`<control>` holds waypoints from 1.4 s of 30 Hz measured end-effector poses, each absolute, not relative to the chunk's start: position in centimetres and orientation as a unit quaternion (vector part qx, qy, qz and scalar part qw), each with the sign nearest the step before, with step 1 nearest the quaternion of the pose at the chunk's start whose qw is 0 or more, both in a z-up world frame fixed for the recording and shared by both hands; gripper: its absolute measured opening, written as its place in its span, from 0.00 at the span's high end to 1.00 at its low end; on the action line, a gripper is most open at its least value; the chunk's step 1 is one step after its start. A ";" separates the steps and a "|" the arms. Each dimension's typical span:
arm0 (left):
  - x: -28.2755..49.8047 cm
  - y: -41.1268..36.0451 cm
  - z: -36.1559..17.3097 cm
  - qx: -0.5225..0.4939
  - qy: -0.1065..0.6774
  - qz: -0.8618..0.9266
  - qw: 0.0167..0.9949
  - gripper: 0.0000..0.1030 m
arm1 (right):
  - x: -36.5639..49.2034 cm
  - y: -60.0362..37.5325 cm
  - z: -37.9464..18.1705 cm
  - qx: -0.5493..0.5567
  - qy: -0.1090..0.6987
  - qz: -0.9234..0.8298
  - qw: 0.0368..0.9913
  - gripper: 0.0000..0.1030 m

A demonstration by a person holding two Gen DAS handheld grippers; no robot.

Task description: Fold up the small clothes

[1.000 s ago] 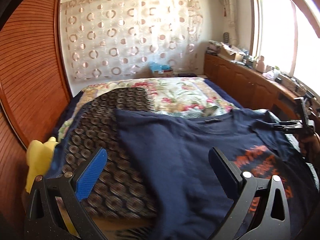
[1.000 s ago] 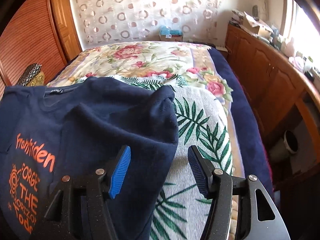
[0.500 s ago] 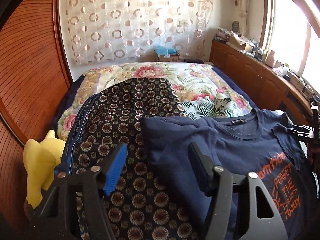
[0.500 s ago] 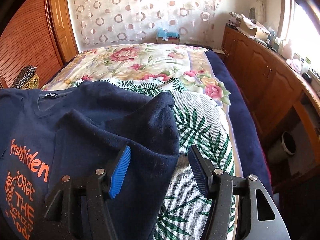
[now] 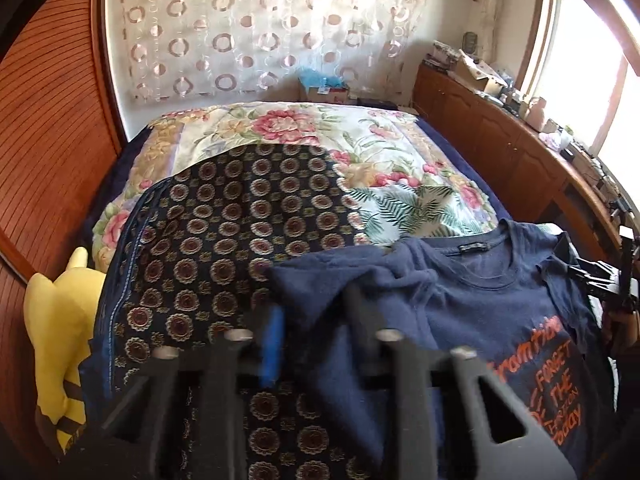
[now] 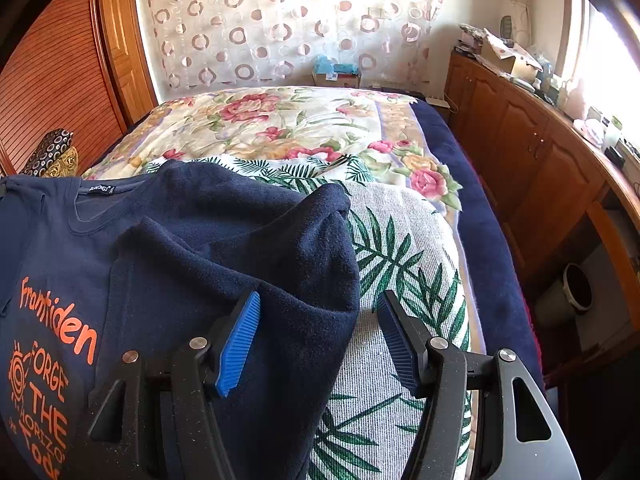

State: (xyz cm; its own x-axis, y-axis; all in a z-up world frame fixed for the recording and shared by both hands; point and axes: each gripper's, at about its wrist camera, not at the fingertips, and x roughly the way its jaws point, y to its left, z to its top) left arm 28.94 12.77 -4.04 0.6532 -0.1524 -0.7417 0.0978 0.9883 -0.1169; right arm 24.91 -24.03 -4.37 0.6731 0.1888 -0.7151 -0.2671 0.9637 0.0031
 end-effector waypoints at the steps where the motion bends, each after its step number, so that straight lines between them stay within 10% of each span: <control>1: 28.8 12.6 -3.8 -0.033 0.406 -0.074 0.910 0.93 | 24.9 -24.1 -4.4 -0.051 0.384 0.125 0.913 0.39; 21: 17.7 6.7 -0.5 0.003 0.315 -0.142 0.938 0.96 | 26.8 -25.2 -4.0 -0.024 0.382 0.137 0.914 0.44; 25: 17.0 6.6 -0.6 0.003 0.314 -0.141 0.939 0.96 | 27.2 -24.4 -4.3 -0.046 0.386 0.131 0.912 0.53; 29: 15.8 6.4 -0.4 -0.002 0.307 -0.145 0.941 0.96 | 26.4 -23.6 -3.7 -0.059 0.374 0.157 0.912 0.95; 42: 5.9 6.3 -1.6 -0.020 0.285 -0.155 0.946 0.96 | 11.1 -25.7 1.0 -0.045 0.249 0.253 0.934 0.96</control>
State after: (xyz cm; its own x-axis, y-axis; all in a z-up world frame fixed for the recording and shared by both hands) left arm 5.93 6.34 -1.65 0.7899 -0.3048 -0.5321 0.2818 0.9511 -0.1264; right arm 11.09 -25.67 1.00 0.7487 0.4495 -0.4872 -0.4945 0.8682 0.0412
